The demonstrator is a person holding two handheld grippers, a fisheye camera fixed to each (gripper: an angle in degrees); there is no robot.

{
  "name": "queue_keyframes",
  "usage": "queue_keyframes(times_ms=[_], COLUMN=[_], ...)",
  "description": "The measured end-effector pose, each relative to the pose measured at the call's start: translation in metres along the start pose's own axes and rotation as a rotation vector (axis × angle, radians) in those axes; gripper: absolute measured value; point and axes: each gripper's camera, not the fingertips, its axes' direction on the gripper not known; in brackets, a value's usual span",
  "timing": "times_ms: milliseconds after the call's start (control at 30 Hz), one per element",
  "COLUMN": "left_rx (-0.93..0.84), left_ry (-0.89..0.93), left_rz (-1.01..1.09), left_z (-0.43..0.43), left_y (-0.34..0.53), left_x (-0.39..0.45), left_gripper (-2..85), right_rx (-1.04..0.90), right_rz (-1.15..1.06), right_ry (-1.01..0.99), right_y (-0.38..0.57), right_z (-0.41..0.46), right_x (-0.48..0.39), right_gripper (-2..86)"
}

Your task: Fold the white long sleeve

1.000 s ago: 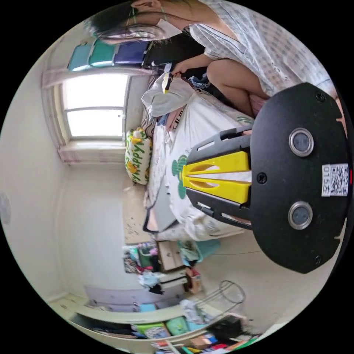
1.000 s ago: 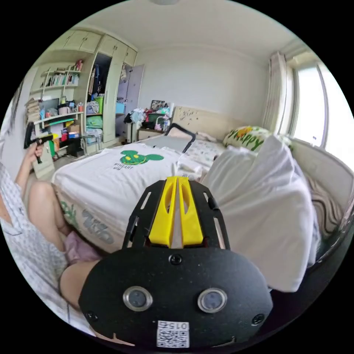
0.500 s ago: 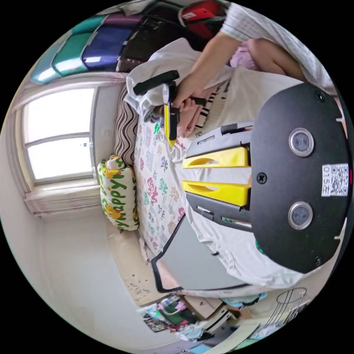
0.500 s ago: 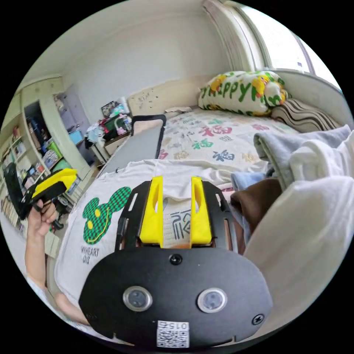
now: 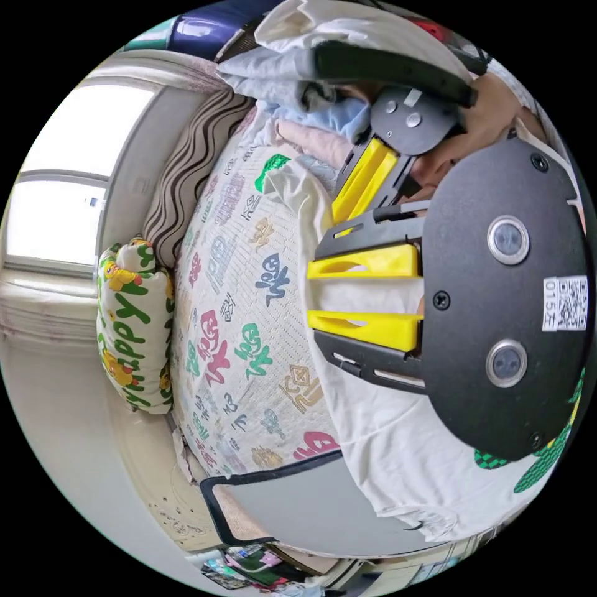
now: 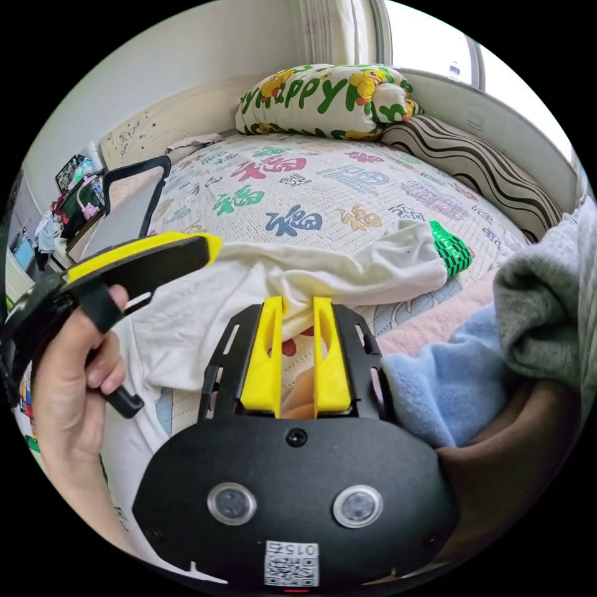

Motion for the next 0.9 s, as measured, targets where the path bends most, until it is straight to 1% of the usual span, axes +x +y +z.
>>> queue_keyframes(times_ms=[100, 167, 233, 333, 400, 467, 500, 533, 567, 600, 667, 700, 733, 767, 800, 833, 867, 900], left_rx=[-0.025, -0.099, -0.154, -0.145, -0.105, 0.041, 0.079, 0.154, 0.211, 0.232, 0.294, 0.306, 0.315, 0.318, 0.312, 0.259, 0.168, 0.124], left_ry=[-0.08, -0.169, -0.196, -0.214, -0.208, -0.184, -0.169, -0.151, -0.156, -0.162, -0.184, -0.183, -0.189, -0.217, -0.229, -0.23, -0.223, -0.219], left_rz=[0.055, 0.074, 0.121, 0.173, 0.152, 0.069, 0.056, 0.049, 0.039, 0.032, -0.014, -0.025, -0.03, -0.033, -0.031, -0.015, -0.021, -0.029], left_z=[0.028, 0.048, 0.062, 0.06, 0.047, 0.01, -0.001, -0.025, -0.049, -0.062, -0.111, -0.122, -0.144, -0.163, -0.17, -0.177, -0.177, -0.176], left_y=[-0.022, -0.037, -0.04, -0.043, -0.044, -0.034, -0.03, -0.02, -0.007, 0.001, 0.04, 0.053, 0.078, 0.105, 0.118, 0.141, 0.16, 0.169], left_x=[0.016, 0.023, 0.03, 0.037, 0.032, 0.015, 0.01, 0.001, -0.009, -0.015, -0.042, -0.05, -0.064, -0.077, -0.083, -0.095, -0.107, -0.113], left_gripper=[7.1, 6.3, 4.9, 1.5, 0.8, 0.3, 0.2, 0.2, 0.1, 0.1, 0.0, 0.0, -0.1, -0.1, -0.1, -0.2, -0.2, -0.2], right_rx=[0.005, 0.009, 0.015, 0.035, 0.052, 0.108, 0.135, 0.209, 0.304, 0.36, 0.541, 0.569, 0.597, 0.592, 0.574, 0.487, 0.364, 0.311], right_rz=[-0.002, -0.003, -0.004, -0.009, -0.011, -0.012, -0.019, -0.048, -0.104, -0.145, -0.36, -0.427, -0.581, -0.746, -0.829, -0.996, -1.153, -1.219], right_ry=[-0.004, -0.006, -0.005, -0.007, -0.012, -0.037, -0.054, -0.097, -0.143, -0.168, -0.31, -0.361, -0.482, -0.608, -0.66, -0.739, -0.782, -0.792], right_y=[-0.006, -0.01, -0.012, -0.014, -0.014, -0.012, -0.011, -0.006, 0.001, 0.006, 0.03, 0.036, 0.049, 0.062, 0.068, 0.079, 0.089, 0.094], right_z=[0.004, 0.006, 0.007, 0.006, 0.004, -0.005, -0.009, -0.019, -0.033, -0.041, -0.071, -0.078, -0.09, -0.098, -0.101, -0.103, -0.101, -0.099], right_x=[-0.006, -0.011, -0.016, -0.023, -0.028, -0.033, -0.035, -0.039, -0.045, -0.049, -0.069, -0.074, -0.086, -0.099, -0.106, -0.124, -0.142, -0.15], right_gripper=[4.0, 2.7, 2.2, 1.8, 1.6, 1.4, 1.4, 1.3, 1.4, 1.4, 1.3, 1.2, 1.0, 0.8, 0.6, 0.4, -0.2, -0.4])
